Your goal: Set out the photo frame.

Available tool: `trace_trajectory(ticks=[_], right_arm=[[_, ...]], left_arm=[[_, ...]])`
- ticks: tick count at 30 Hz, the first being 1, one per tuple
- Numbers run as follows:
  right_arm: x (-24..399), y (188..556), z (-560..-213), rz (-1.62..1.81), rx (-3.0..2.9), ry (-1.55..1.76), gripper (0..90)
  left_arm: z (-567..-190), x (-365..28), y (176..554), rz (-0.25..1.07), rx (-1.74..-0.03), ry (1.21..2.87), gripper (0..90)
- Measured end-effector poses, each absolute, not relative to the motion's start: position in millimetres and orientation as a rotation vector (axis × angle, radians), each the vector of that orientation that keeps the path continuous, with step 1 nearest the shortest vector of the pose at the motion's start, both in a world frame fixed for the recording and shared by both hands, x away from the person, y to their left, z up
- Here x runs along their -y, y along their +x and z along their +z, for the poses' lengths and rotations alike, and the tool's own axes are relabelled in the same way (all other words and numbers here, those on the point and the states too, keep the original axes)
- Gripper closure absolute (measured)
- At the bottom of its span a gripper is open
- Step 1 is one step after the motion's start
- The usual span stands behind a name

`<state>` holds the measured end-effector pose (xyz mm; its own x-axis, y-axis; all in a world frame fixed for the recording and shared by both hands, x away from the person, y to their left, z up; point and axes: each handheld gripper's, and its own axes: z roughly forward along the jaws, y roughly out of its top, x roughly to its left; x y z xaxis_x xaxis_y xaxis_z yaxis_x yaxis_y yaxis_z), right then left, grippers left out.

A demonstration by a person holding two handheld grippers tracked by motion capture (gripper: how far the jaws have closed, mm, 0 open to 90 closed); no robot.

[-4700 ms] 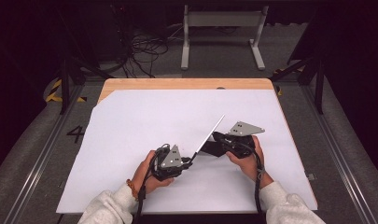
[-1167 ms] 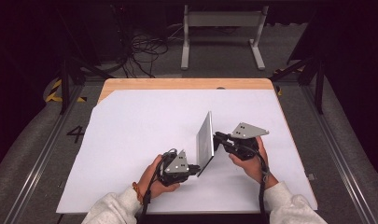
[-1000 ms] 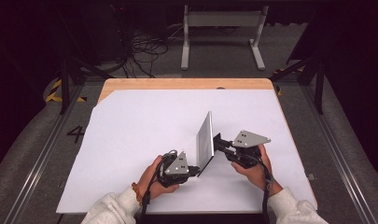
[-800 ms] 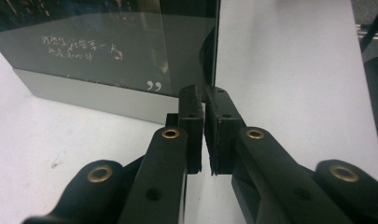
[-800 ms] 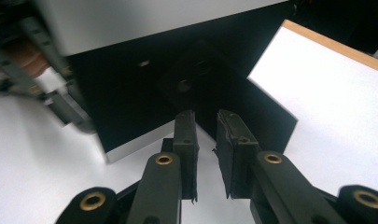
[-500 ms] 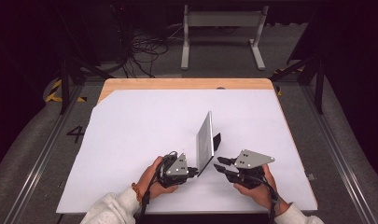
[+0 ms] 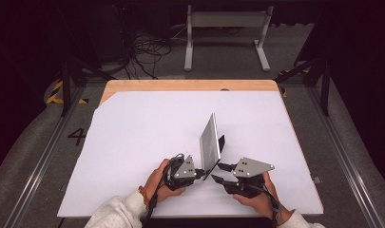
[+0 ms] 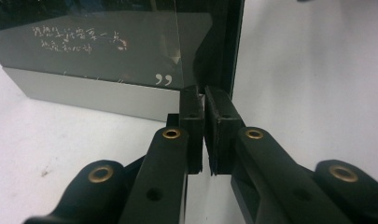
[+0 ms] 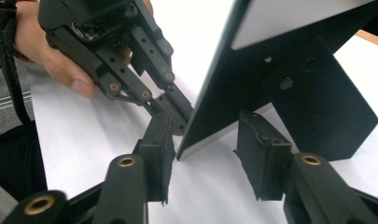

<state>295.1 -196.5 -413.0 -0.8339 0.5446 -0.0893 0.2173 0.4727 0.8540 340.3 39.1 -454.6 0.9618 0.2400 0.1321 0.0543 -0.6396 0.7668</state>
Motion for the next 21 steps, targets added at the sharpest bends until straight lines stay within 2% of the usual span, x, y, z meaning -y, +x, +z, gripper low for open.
trace_trajectory(ticks=[6, 13, 21], right_arm=[[192.9, 294.7, -412.7, 1.328, -2.375, 0.657, 51.9], [193.8, 297.4, -412.1, 1.335, -2.352, 0.694, 53.1], [195.3, 299.7, -411.8, 1.328, -2.311, 0.733, 55.1]], left_arm=[[-455.7, -34.1, 340.7, 0.278, -0.213, 2.252, 84.9], [-457.0, -31.2, 340.7, 0.265, -0.225, 2.251, 84.7], [-457.3, -26.1, 341.3, 0.232, -0.2, 2.261, 89.6]])
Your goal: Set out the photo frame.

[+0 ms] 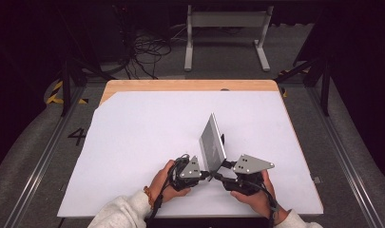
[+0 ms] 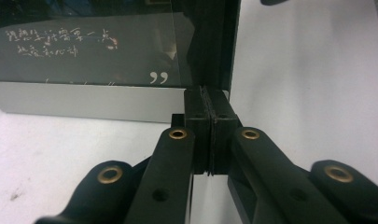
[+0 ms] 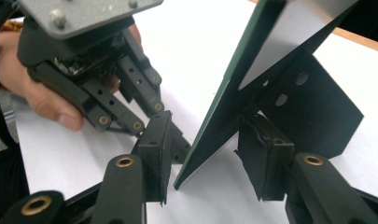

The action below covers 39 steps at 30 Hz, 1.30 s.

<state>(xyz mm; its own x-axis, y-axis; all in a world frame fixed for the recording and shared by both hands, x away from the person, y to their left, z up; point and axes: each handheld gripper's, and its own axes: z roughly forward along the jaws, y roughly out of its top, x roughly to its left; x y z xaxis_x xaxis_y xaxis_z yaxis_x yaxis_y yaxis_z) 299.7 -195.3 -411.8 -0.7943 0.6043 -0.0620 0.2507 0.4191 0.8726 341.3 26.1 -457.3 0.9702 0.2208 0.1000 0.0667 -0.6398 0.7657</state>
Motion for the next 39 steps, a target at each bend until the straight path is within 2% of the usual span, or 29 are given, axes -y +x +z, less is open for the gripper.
trace_trajectory(ticks=[5, 11, 17, 22, 28, 39], right_arm=[[196.4, 300.6, -411.3, 1.327, -2.285, 0.76, 55.4], [200.9, 304.8, -411.3, 1.349, -2.269, 0.787, 64.1], [204.3, 307.9, -412.2, 1.383, -2.29, 0.788, 65.2], [205.9, 309.4, -412.1, 1.39, -2.304, 0.779, 65.8], [209.5, 311.1, -411.8, 1.392, -2.323, 0.761, 66.5], [213.4, 308.1, -410.9, 1.363, -2.322, 0.747, 68.0]], left_arm=[[-457.6, -22.6, 341.4, 0.223, -0.198, 2.262, 89.4], [-457.2, -22.8, 343.1, 0.219, -0.189, 2.273, 87.0], [-455.4, -34.5, 351.9, 0.258, -0.232, 2.272, 84.8], [-451.2, -52.3, 364.8, 0.293, -0.315, 2.237, 78.1], [-448.1, -64.1, 375.0, 0.331, -0.383, 2.201, 64.2], [-447.3, -65.9, 387.1, 0.352, -0.408, 2.177, 52.2]])
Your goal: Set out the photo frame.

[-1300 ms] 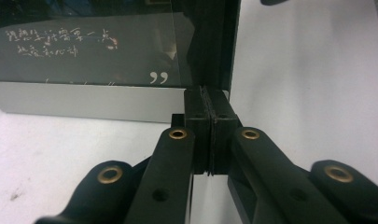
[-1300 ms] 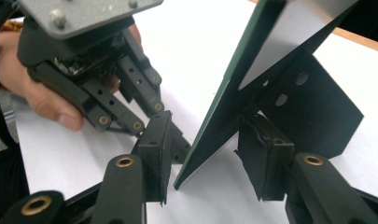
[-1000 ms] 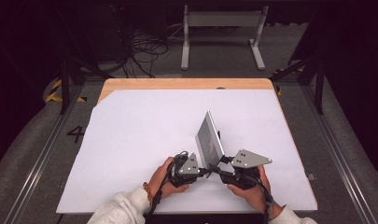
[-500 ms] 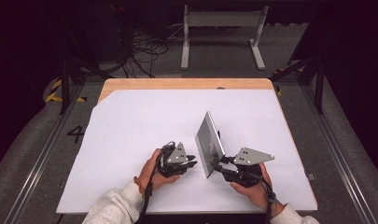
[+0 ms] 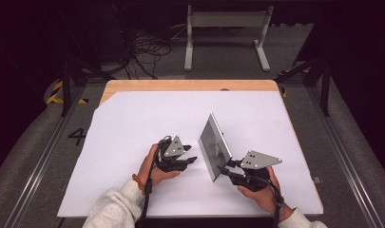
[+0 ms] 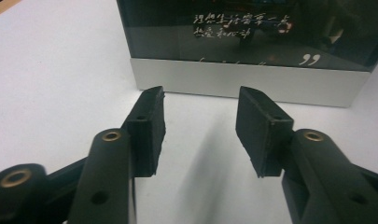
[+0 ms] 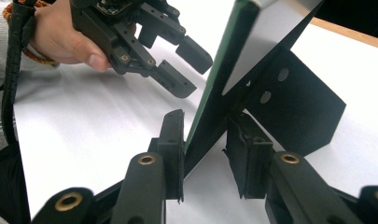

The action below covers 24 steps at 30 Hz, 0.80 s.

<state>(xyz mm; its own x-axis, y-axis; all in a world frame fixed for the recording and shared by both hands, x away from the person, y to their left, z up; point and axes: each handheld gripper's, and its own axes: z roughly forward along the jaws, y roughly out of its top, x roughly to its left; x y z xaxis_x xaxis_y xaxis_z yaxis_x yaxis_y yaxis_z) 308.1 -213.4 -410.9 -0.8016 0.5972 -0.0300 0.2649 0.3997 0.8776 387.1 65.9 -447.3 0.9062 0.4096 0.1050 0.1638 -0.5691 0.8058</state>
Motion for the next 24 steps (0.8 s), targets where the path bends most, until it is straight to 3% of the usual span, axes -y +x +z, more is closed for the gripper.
trace_trajectory(ticks=[10, 19, 24], right_arm=[[218.6, 303.2, -410.3, 1.31, -2.311, 0.725, 68.2], [214.7, 302.6, -409.9, 1.308, -2.305, 0.746, 69.9], [210.4, 303.6, -415.8, 1.294, -2.311, 0.783, 60.4]], left_arm=[[-440.8, -67.2, 396.3, 0.336, -0.442, 2.14, 33.0], [-440.9, -65.0, 396.1, 0.324, -0.43, 2.15, 32.0], [-439.9, -65.0, 393.9, 0.316, -0.427, 2.151, 31.3]])
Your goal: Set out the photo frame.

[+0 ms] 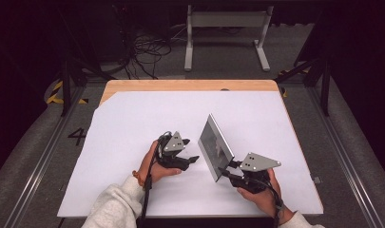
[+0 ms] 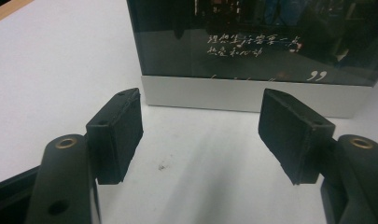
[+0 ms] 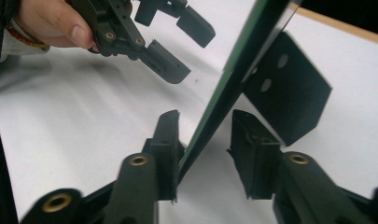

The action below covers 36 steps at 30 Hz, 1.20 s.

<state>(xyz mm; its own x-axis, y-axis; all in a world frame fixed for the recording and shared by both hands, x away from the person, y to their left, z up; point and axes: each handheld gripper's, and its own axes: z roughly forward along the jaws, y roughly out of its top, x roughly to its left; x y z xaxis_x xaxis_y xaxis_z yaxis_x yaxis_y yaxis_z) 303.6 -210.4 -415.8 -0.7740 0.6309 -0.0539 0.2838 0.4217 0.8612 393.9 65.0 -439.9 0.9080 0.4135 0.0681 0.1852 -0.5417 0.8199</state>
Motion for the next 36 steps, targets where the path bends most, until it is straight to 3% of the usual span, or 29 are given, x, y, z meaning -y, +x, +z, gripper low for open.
trace_trajectory(ticks=[5, 8, 36], right_arm=[[203.8, 307.2, -418.4, 1.304, -2.308, 0.812, 58.4], [204.0, 310.8, -420.4, 1.308, -2.304, 0.826, 66.0], [223.3, 339.0, -419.4, 1.406, -2.429, 0.768, 75.3]], left_arm=[[-440.4, -65.0, 394.1, 0.312, -0.425, 2.157, 30.5], [-441.2, -65.7, 394.7, 0.306, -0.431, 2.164, 29.9], [-447.7, -61.9, 407.0, 0.307, -0.455, 2.188, 18.6]])
